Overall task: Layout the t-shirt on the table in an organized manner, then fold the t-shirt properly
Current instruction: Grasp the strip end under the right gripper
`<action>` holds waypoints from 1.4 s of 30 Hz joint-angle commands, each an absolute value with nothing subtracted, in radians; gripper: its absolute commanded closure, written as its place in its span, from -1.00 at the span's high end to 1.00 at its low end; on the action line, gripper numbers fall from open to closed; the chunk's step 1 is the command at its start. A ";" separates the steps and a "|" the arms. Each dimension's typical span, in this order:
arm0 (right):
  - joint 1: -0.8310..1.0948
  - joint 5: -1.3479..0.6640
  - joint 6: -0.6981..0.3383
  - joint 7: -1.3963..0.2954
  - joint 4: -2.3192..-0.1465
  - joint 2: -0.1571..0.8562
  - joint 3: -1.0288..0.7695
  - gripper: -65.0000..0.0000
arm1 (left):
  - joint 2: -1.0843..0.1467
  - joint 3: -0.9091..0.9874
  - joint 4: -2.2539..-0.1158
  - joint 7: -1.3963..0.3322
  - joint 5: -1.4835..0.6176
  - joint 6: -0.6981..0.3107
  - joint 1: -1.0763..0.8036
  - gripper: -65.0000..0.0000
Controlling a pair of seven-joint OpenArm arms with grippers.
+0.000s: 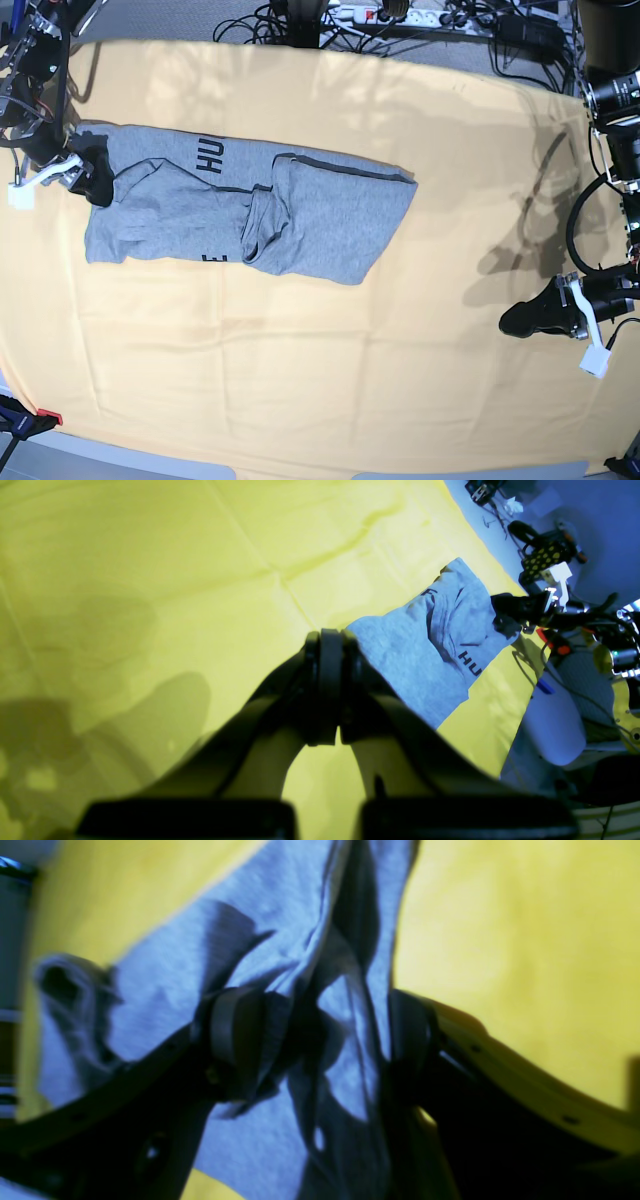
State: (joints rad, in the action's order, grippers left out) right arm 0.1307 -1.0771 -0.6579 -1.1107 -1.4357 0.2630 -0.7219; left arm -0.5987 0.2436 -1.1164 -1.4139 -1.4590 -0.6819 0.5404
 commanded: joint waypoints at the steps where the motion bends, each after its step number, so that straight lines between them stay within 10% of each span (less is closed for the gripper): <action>1: 0.118 -1.090 -0.670 -1.127 -1.423 0.278 -0.724 0.25 | -0.618 0.251 -1.132 -1.396 -1.484 -0.680 0.568 -1.00; 42: 0.087 -1.402 -0.698 -1.251 -1.266 0.305 -0.715 0.38 | -0.618 0.251 -1.132 -1.396 -1.484 -0.680 0.568 -1.00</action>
